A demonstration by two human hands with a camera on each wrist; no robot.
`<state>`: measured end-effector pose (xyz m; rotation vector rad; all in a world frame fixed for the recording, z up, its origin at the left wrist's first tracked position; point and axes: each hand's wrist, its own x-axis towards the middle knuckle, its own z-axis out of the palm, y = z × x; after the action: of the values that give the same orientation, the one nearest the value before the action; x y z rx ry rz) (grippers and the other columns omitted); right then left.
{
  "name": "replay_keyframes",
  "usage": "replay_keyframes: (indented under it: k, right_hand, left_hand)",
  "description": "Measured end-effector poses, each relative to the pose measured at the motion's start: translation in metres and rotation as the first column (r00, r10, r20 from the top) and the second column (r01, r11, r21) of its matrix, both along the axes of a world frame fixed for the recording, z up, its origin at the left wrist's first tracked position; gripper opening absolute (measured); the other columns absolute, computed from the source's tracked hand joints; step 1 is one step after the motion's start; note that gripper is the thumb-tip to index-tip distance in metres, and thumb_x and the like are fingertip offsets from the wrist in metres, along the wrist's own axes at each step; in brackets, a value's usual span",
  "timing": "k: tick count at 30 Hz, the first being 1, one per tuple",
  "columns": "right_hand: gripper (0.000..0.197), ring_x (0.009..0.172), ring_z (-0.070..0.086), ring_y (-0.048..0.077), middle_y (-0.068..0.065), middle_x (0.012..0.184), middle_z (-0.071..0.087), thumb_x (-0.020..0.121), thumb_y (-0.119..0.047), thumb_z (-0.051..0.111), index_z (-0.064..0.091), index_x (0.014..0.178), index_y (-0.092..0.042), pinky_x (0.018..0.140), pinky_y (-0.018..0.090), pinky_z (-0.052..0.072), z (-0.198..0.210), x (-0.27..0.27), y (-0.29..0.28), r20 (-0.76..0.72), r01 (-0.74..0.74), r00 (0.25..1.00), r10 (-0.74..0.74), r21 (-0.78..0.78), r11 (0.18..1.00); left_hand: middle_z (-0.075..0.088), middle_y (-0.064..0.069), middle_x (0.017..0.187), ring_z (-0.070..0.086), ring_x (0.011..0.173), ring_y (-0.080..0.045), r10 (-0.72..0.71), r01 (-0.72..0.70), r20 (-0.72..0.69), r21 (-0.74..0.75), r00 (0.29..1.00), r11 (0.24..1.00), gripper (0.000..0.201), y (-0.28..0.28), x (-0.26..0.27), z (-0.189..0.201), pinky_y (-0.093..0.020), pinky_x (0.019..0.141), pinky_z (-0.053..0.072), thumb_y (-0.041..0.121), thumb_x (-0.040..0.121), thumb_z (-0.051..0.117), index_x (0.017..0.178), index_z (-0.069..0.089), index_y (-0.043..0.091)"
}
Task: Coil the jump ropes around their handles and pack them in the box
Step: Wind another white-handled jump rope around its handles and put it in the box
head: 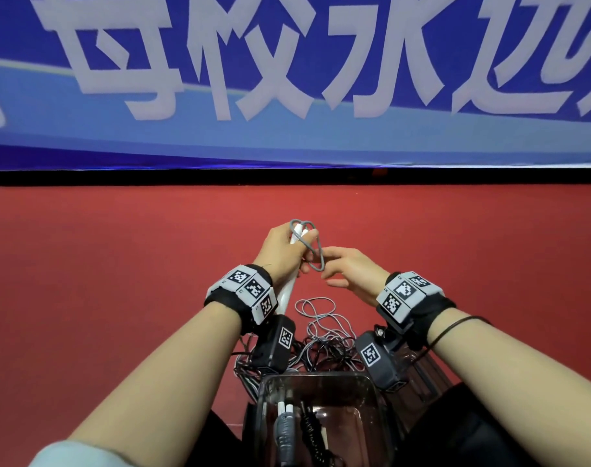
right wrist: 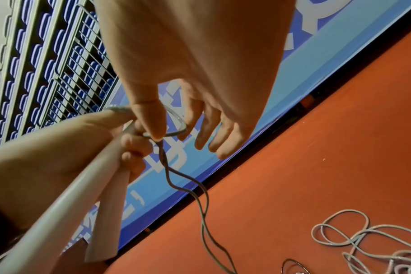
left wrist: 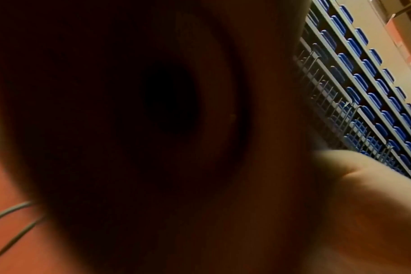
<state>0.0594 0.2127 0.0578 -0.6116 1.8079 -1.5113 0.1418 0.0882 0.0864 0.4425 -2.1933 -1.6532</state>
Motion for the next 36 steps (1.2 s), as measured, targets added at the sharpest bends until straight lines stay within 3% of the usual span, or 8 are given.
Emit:
replay_keyframes:
  k: [3,6,12,15,18,23,30,36]
  right_hand:
    - [0.041,0.094,0.058,0.011,-0.008,0.094,0.066,0.076,0.006,0.063,0.061,0.103,-0.025,0.079,0.025,0.043,-0.006,0.002,-0.001,0.020,-0.056,0.998,0.057,-0.030,0.998]
    - [0.044,0.107,0.061,0.009,-0.008,0.106,0.068,0.082,-0.004,0.067,0.055,0.121,-0.022,0.094,0.032,0.042,-0.007,0.002,-0.003,-0.013,-0.030,0.999,0.030,-0.018,0.999]
    - [0.011,0.064,0.055,0.009,0.000,0.069,0.056,0.097,-0.020,0.053,0.062,0.090,-0.019,0.066,0.025,0.036,-0.013,0.000,-0.012,0.041,0.051,0.998,-0.044,-0.173,0.984]
    - [0.013,0.068,0.058,0.018,0.006,0.071,0.060,0.098,-0.009,0.050,0.064,0.100,-0.008,0.067,0.030,0.044,-0.007,-0.010,-0.012,0.184,0.228,0.967,-0.177,-0.311,0.923]
    - [0.010,0.049,0.049,0.011,-0.003,0.053,0.047,0.095,-0.004,0.054,0.062,0.101,-0.003,0.060,0.027,0.051,-0.002,-0.026,-0.007,0.324,0.375,0.910,-0.259,-0.376,0.848]
    - [0.012,0.036,0.028,0.004,-0.010,0.049,0.036,0.090,-0.028,0.063,0.069,0.089,-0.018,0.036,0.018,0.024,-0.010,-0.038,-0.003,-0.075,0.259,0.963,-0.260,-0.020,0.966]
    - [0.031,0.042,0.038,0.009,-0.007,0.049,0.047,0.096,-0.037,0.056,0.074,0.077,-0.019,0.046,0.022,0.035,-0.017,-0.036,-0.008,-0.335,-0.002,0.940,0.060,0.171,0.985]
    - [0.031,0.059,0.058,0.013,-0.001,0.062,0.063,0.099,-0.022,0.051,0.071,0.077,-0.012,0.070,0.031,0.051,-0.032,-0.040,-0.011,-0.317,-0.046,0.940,0.121,0.236,0.971]
  left_hand:
    - [0.065,-0.014,0.078,0.061,0.054,-0.018,-0.059,0.060,0.009,-0.109,0.998,0.992,0.014,0.002,-0.003,0.000,-0.030,0.055,0.054,0.017,0.103,0.047,0.100,0.054,0.006]
    - [0.064,-0.009,0.088,0.063,0.076,-0.025,-0.084,0.088,0.029,-0.252,0.996,0.964,0.010,0.002,-0.006,-0.005,-0.041,0.076,0.054,0.013,0.102,0.042,0.105,0.051,0.017]
    - [0.062,-0.007,0.068,0.059,0.060,-0.024,-0.126,0.146,0.094,-0.250,0.988,0.957,0.014,0.000,-0.011,-0.007,-0.041,0.070,0.054,0.008,0.100,0.033,0.103,0.038,0.021]
    - [0.061,-0.010,0.074,0.058,0.058,-0.023,-0.055,0.062,0.038,-0.209,0.998,0.976,0.019,-0.006,-0.013,-0.004,-0.037,0.062,0.054,0.004,0.099,0.035,0.099,0.042,0.021]
    - [0.060,-0.006,0.081,0.059,0.055,-0.024,0.070,-0.067,0.009,-0.203,0.998,0.977,0.027,-0.019,-0.015,-0.007,-0.040,0.067,0.055,0.003,0.093,0.041,0.089,0.050,0.029]
    - [0.057,0.000,0.072,0.062,0.066,-0.028,0.167,-0.119,0.110,-0.348,0.980,0.930,0.020,-0.037,-0.016,-0.011,-0.046,0.077,0.057,0.027,0.100,0.044,0.103,0.062,0.018]
    - [0.053,-0.005,0.076,0.061,0.084,-0.036,0.368,-0.343,0.107,-0.196,0.924,0.919,0.014,-0.063,-0.029,-0.012,-0.049,0.085,0.054,0.022,0.095,0.050,0.091,0.062,0.014]
    - [0.043,-0.003,0.062,0.039,0.050,-0.018,0.313,-0.329,0.122,0.139,0.942,0.934,0.026,-0.058,-0.033,-0.010,-0.026,0.050,0.038,0.009,0.095,0.041,0.073,0.053,0.015]
